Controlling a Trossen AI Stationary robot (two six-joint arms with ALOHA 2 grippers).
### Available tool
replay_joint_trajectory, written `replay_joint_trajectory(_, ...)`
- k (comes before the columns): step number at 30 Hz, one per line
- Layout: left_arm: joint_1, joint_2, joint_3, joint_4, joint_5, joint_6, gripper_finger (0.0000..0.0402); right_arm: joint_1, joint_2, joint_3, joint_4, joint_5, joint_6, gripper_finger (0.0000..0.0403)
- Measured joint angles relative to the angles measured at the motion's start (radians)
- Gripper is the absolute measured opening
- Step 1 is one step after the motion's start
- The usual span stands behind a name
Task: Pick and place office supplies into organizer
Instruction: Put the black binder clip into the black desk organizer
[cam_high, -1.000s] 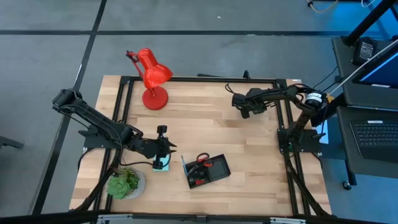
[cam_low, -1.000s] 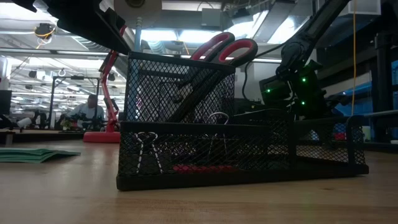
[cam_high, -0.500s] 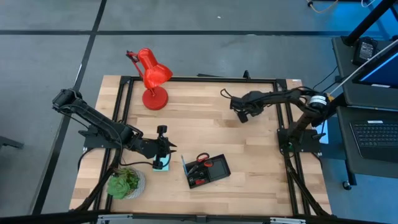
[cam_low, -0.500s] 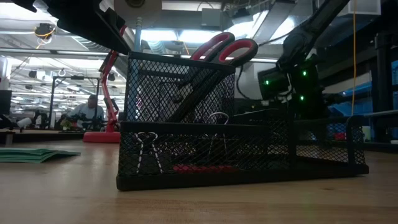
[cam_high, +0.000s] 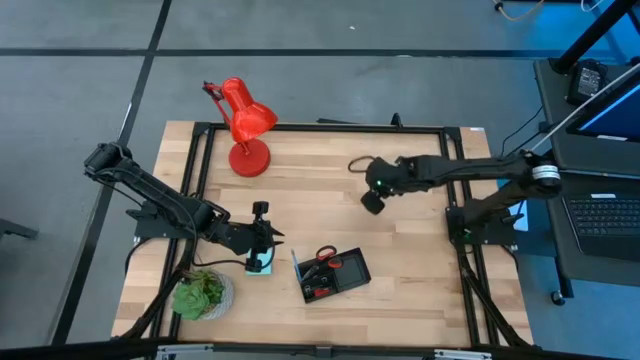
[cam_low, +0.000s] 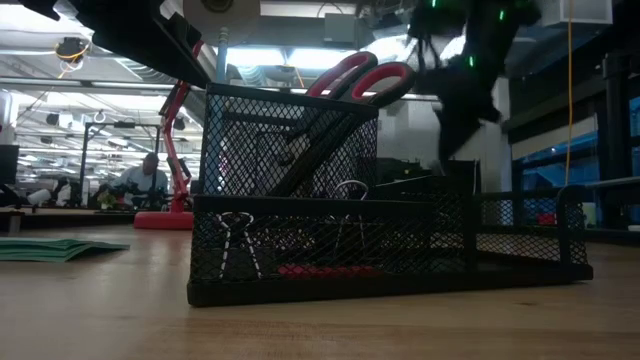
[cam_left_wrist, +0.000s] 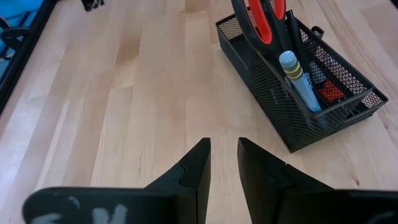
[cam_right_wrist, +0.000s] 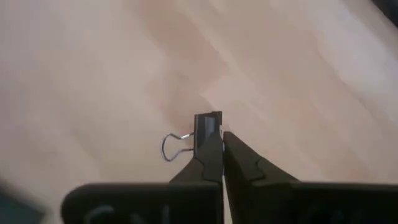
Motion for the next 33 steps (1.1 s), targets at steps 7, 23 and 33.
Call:
replay_joint_trajectory(7,0.0,0.0,0.0,0.016,-0.002,0.0,0.0075,0.23,-0.018,0.087,0.153,0.0,-0.084,0.0)
replay_joint_trajectory(23,0.0,0.0,0.0,0.015,-0.057,0.079,0.0075,0.66,0.046,0.094,0.442,0.011,-0.273,0.0)
replay_joint_trajectory(33,0.0,0.0,0.0,0.015,-0.057,0.024,0.0075,0.743,0.212,0.094,0.585,0.01,-0.274,0.0)
